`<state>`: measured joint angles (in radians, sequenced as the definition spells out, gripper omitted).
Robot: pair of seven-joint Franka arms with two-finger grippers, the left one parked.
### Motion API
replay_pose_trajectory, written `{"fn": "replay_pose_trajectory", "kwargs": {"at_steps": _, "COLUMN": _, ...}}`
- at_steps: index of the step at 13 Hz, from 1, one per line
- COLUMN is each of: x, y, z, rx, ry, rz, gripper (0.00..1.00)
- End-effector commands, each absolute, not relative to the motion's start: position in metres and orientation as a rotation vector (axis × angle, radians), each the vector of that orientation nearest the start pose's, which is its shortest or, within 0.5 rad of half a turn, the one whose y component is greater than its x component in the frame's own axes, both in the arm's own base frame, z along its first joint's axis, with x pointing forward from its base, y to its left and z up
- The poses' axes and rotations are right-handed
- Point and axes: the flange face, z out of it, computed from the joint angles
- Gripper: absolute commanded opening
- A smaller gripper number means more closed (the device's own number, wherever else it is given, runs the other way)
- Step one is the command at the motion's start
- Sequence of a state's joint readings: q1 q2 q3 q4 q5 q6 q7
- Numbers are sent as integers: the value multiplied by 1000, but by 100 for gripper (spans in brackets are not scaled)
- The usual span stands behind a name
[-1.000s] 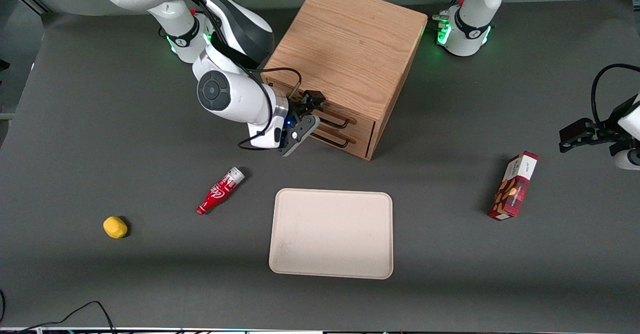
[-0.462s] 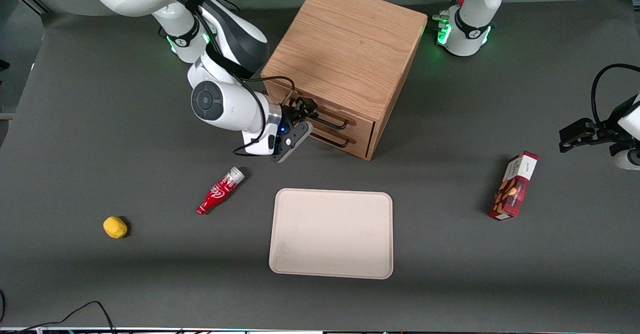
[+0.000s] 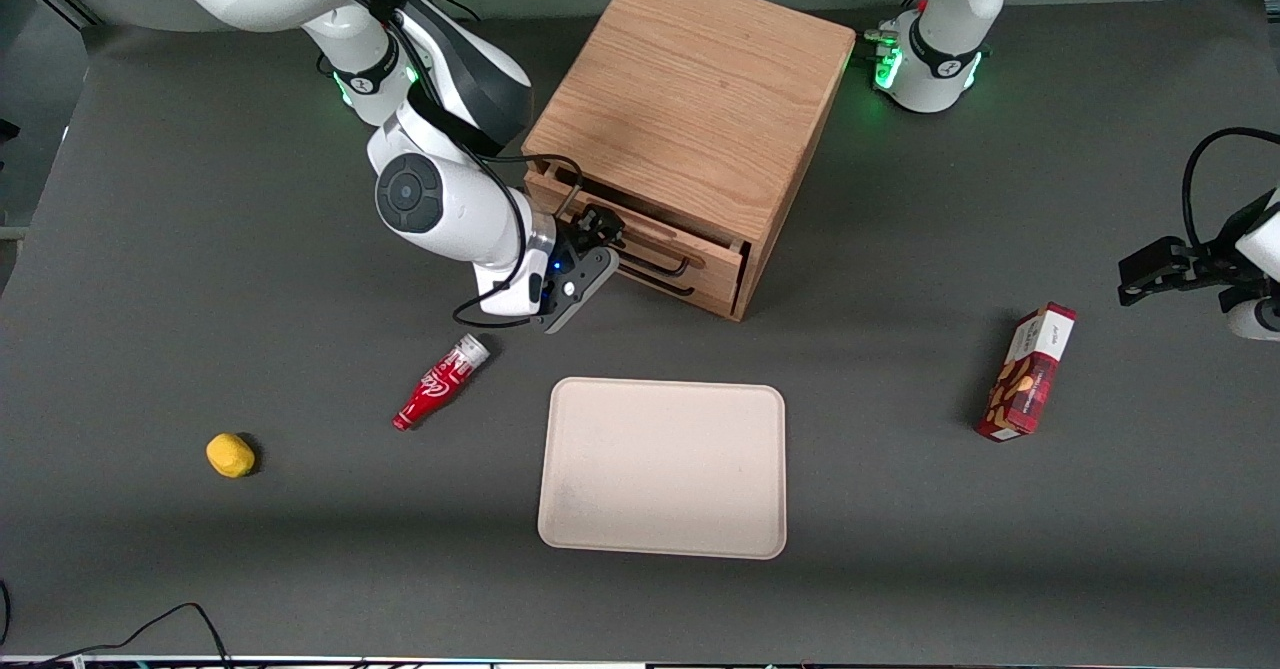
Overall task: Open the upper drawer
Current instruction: 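Pull the upper drawer outward from the cabinet with the right gripper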
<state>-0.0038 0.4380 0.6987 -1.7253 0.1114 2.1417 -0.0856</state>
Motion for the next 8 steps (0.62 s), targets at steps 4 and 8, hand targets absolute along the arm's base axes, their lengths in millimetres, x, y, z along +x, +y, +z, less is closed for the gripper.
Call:
{"fn": "replay_pose_trajectory", "kwargs": {"at_steps": 4, "x": 554, "y": 367, "z": 405, "rx": -2696, "ry": -1027, "rz": -74, "gripper": 100}}
{"fn": "replay_pose_trajectory", "kwargs": {"at_steps": 8, "x": 571, "y": 357, "z": 402, "rx": -2721, "ry": -1030, "rz": -154, "gripper": 100}}
